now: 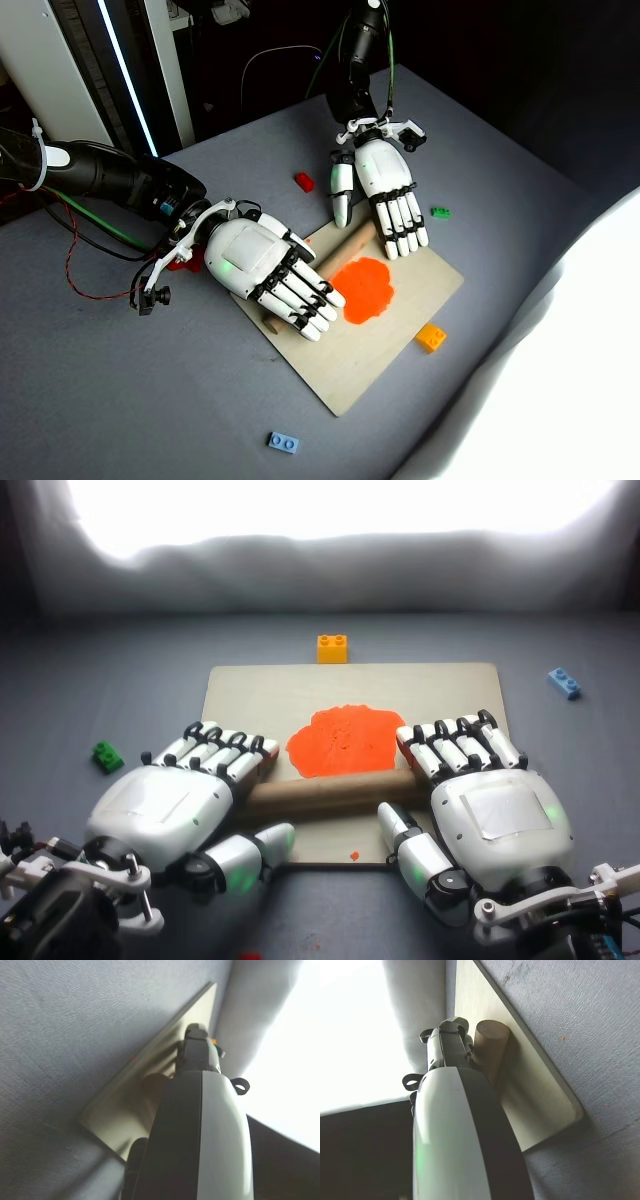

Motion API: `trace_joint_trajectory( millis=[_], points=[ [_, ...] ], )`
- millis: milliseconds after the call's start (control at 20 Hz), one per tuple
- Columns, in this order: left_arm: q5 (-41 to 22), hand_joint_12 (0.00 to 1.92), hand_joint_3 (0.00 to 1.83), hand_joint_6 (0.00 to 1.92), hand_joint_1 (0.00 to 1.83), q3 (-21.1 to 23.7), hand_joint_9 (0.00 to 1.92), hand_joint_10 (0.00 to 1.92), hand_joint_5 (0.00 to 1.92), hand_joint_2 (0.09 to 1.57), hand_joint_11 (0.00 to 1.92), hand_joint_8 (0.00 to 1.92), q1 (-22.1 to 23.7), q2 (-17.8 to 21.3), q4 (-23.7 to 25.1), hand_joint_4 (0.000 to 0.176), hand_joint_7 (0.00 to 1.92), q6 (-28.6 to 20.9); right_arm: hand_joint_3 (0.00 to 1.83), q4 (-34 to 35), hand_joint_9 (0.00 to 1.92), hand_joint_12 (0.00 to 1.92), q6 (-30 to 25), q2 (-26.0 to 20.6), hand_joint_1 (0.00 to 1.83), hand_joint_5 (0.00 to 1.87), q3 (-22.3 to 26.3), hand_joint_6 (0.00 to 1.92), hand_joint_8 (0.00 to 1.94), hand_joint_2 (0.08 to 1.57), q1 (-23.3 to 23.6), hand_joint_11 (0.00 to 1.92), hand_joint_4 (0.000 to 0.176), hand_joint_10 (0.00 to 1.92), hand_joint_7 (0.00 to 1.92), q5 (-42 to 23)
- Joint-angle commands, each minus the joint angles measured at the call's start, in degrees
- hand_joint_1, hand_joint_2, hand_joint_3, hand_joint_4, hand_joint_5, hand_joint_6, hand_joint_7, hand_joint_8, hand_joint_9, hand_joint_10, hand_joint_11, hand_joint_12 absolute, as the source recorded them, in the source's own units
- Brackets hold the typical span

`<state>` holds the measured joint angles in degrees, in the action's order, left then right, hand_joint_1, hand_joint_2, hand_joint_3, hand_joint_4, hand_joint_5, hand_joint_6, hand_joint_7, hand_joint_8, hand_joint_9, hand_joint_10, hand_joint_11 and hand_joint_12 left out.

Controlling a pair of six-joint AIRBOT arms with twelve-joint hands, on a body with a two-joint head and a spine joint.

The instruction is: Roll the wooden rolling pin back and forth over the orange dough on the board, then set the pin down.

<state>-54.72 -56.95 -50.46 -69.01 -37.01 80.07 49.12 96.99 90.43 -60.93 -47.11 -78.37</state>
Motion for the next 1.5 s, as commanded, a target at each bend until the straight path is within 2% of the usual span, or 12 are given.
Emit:
trace_joint_trajectory(
  millis=[0, 250, 300, 450, 650, 800, 1200, 1300, 1450],
  points=[
    [-4.9, 0.0, 0.0, 0.0, 0.0, 0.4, 0.07, 0.01, 0.1, 1.43, 0.0, 0.01, -0.1, 0.6, 2.7, 0.0, 0.15, 0.1, 0.0, -2.5, 0.28, 0.49, 0.2, -0.1, 0.0, 0.27, 0.2, 0.0, 0.0, 1.48, -0.6, 0.0, 0.0, 0.0, 0.32, -3.2],
    [-5.3, 0.0, 0.0, 0.01, 0.0, 1.4, 0.1, 0.01, 0.13, 1.44, 0.0, 0.01, -0.3, 0.8, 3.4, 0.0, 0.17, 0.1, 0.0, -2.5, 0.28, 0.6, 0.6, -0.3, 0.0, 0.3, 0.4, 0.01, 0.01, 1.48, -0.9, 0.0, 0.0, 0.01, 0.32, -3.5],
    [-5.3, 0.0, 0.0, 0.0, 0.0, 1.6, 0.08, 0.01, 0.11, 1.43, 0.0, 0.0, -0.3, 0.8, 3.5, 0.0, 0.15, 0.1, 0.0, -2.5, 0.27, 0.54, 0.8, -0.3, 0.0, 0.28, 0.4, 0.0, 0.0, 1.48, -0.9, 0.0, 0.0, 0.0, 0.31, -3.7],
    [-5.3, 0.0, 0.0, 0.01, 0.0, 2.3, 0.09, 0.01, 0.11, 1.44, 0.0, 0.01, -0.3, 1.1, 3.9, 0.0, 0.16, 0.1, 0.0, -2.5, 0.28, 0.57, 1.0, -0.3, 0.0, 0.29, 0.5, 0.01, 0.01, 1.47, -0.8, 0.0, 0.0, 0.01, 0.32, -3.8],
    [-5.3, 0.0, 0.0, 0.0, 0.0, 2.9, 0.07, 0.0, 0.11, 1.44, 0.0, 0.0, -0.4, 1.5, 4.0, 0.0, 0.14, 0.1, 0.0, -2.6, 0.26, 0.5, 1.0, -0.4, 0.0, 0.26, 0.5, 0.01, 0.0, 1.48, -0.3, 0.0, 0.0, 0.01, 0.31, -3.9],
    [-5.3, 0.0, 0.0, 0.01, 0.0, 3.1, 0.09, 0.01, 0.12, 1.43, 0.0, 0.01, -0.3, 1.7, 4.1, 0.0, 0.16, 0.1, 0.0, -2.6, 0.29, 0.59, 0.9, -0.5, 0.0, 0.28, 0.5, 0.01, 0.0, 1.48, 0.4, 0.0, 0.0, 0.01, 0.33, -4.1],
    [-5.3, 0.0, 0.0, 0.0, 0.0, 2.9, 0.09, 0.01, 0.11, 1.43, 0.0, 0.01, 0.1, 1.7, 4.1, 0.0, 0.17, -0.2, 0.0, -2.8, 0.26, 0.43, 0.7, -0.9, 0.0, 0.28, 0.5, 0.01, 0.0, 1.48, 2.1, 0.0, 0.0, 0.01, 0.31, -4.4],
    [-5.3, 0.0, 0.0, 0.0, 0.0, 2.8, 0.08, 0.0, 0.12, 1.43, 0.0, 0.0, 0.5, 1.7, 4.1, 0.0, 0.15, -0.2, 0.0, -4.2, 0.28, 0.49, 0.4, -1.0, 0.0, 0.25, 0.5, 0.01, 0.0, 1.48, 2.3, 0.0, 0.0, 0.01, 0.3, -4.6],
    [-5.0, 0.0, 0.0, 0.0, 0.0, 2.4, 0.06, 0.0, 0.11, 1.42, 0.0, 0.0, 1.4, 1.7, 4.1, 0.0, 0.13, -0.2, 0.0, -5.5, 0.26, 0.48, 0.1, -1.1, 0.0, 0.25, 0.5, 0.0, 0.0, 1.47, 2.8, 0.0, 0.0, 0.0, 0.29, -5.2]
  ],
)
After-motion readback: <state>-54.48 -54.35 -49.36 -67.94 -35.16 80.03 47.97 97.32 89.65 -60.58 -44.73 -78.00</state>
